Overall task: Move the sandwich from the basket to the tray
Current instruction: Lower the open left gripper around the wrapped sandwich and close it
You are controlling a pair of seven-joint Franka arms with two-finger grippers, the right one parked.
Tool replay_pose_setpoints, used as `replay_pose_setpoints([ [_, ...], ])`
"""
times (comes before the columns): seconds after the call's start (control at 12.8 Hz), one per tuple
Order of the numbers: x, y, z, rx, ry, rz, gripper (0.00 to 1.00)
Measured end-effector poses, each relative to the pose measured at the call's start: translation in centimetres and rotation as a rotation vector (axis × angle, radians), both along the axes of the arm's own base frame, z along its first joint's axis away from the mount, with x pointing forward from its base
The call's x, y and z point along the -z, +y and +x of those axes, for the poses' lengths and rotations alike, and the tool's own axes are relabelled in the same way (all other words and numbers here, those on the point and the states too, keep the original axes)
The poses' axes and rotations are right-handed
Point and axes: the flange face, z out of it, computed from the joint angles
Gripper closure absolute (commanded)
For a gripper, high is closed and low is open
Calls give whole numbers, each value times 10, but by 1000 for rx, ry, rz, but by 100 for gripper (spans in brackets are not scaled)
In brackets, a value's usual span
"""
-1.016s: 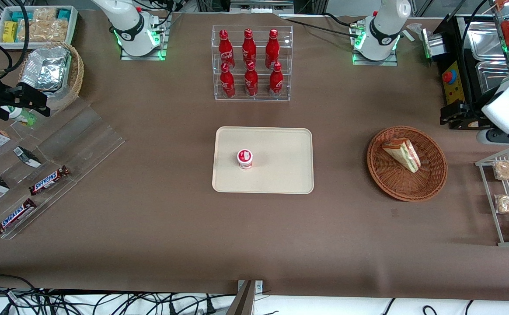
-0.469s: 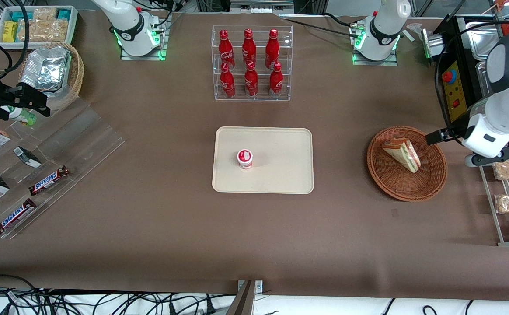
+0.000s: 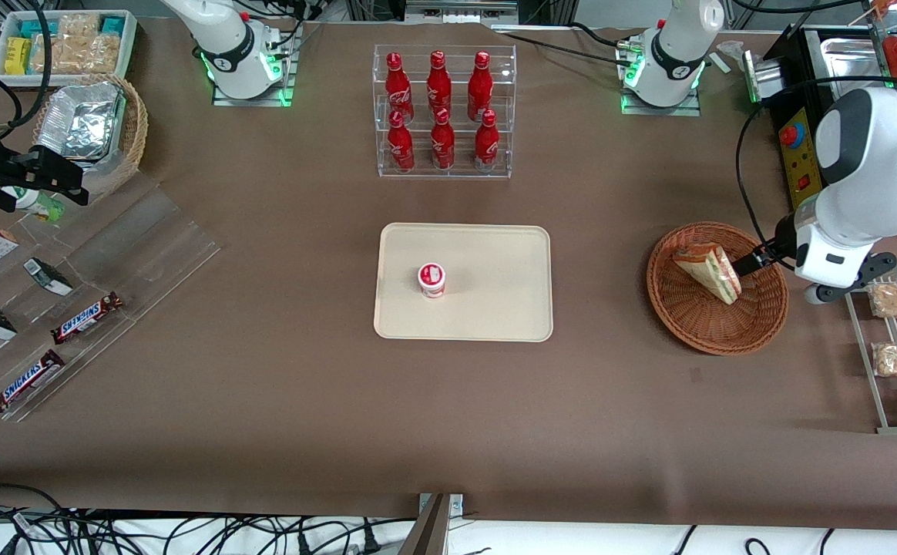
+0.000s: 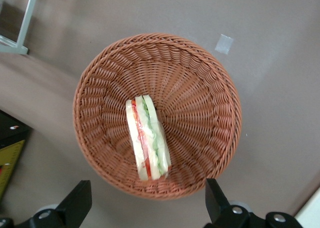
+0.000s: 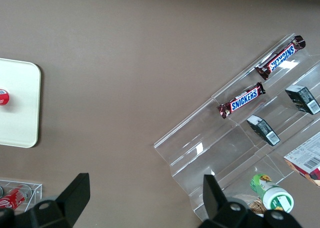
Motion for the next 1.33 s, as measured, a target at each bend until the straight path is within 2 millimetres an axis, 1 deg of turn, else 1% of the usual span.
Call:
replay_pose_setpoints([
  [0.23,31,5,-10,-76,-33,2,0],
  [0.47,65,4,-25,-134,-63,0,0],
  [0.62,84,3,-36,-158,-78,-3,0],
  [0.86,107,2,-51,-165,-103,-10,0],
  [1.09,129,7,-67,-177,-129,-18,0],
  [1.33,144,8,-73,-192,-137,-22,0],
])
